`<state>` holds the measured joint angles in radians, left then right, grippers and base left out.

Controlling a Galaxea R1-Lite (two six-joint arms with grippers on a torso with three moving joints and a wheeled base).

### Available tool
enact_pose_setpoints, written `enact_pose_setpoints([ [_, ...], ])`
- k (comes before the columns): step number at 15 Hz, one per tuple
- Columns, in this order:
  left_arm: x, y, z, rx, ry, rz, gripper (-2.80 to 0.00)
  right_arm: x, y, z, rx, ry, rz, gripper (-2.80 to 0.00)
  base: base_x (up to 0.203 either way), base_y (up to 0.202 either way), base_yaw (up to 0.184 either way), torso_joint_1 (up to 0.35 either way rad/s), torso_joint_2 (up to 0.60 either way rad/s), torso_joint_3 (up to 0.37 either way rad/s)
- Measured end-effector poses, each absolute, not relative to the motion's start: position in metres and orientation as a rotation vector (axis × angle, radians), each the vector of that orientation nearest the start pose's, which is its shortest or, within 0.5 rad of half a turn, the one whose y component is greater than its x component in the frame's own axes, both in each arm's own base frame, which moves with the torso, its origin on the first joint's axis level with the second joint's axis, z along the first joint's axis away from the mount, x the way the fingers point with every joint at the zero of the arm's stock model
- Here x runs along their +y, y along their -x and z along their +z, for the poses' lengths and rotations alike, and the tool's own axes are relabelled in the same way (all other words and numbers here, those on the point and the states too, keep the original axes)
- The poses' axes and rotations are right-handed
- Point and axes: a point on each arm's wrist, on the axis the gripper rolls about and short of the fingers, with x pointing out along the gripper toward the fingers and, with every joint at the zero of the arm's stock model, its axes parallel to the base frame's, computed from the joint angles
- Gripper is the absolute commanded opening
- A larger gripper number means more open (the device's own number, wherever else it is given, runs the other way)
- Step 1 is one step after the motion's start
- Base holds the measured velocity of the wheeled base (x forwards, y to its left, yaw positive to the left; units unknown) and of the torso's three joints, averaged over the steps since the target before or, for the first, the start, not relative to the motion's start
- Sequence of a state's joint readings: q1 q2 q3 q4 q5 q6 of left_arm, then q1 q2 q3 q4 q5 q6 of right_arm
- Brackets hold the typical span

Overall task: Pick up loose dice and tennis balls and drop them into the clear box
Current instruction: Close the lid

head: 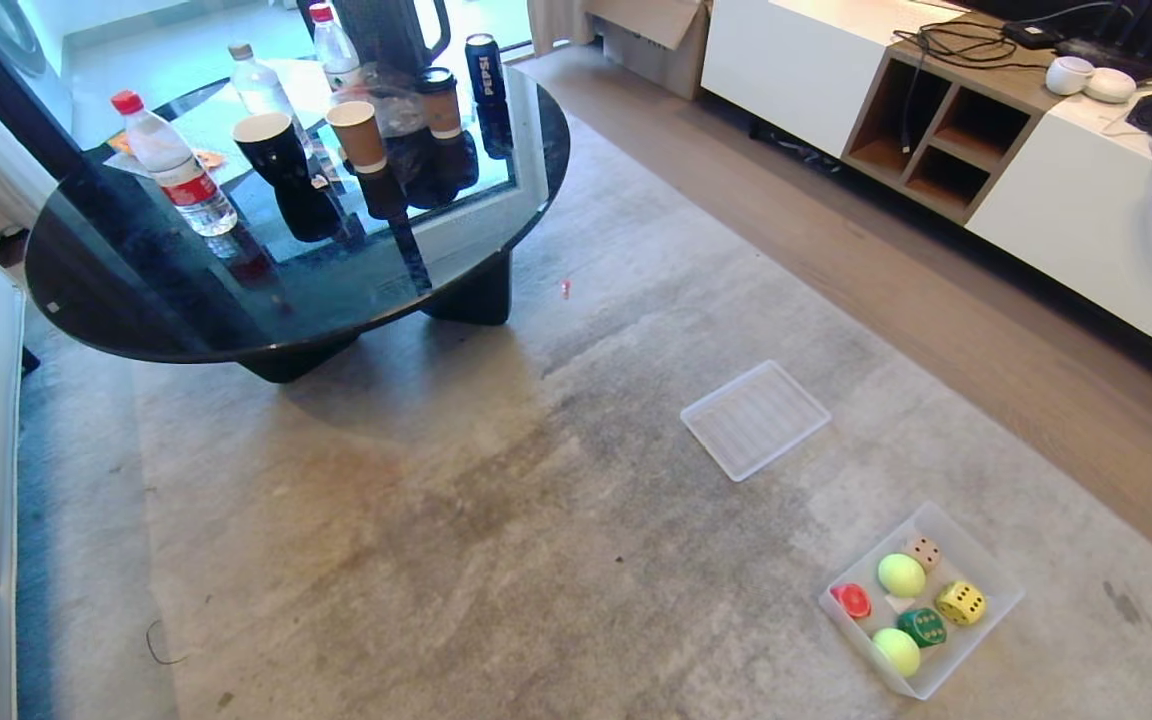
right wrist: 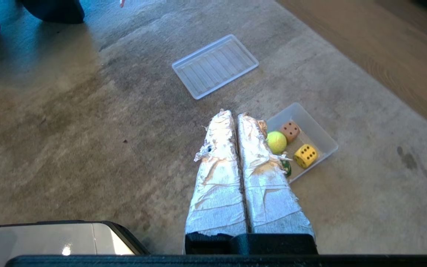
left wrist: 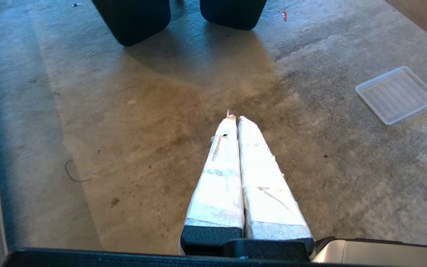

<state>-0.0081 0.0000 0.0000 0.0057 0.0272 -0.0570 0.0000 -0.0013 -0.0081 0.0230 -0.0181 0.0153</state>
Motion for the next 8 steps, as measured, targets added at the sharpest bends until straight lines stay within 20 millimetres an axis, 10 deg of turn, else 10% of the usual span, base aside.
enact_pose_setpoints([
  [8,0.0008,0.0228,0.075,0.004,0.058,0.019,-2.8,-0.0004,0.0234,0.0749,0.015,-0.015,-0.018,-2.8,0.185,0.0,0.0,0.002,0.0,0.004],
])
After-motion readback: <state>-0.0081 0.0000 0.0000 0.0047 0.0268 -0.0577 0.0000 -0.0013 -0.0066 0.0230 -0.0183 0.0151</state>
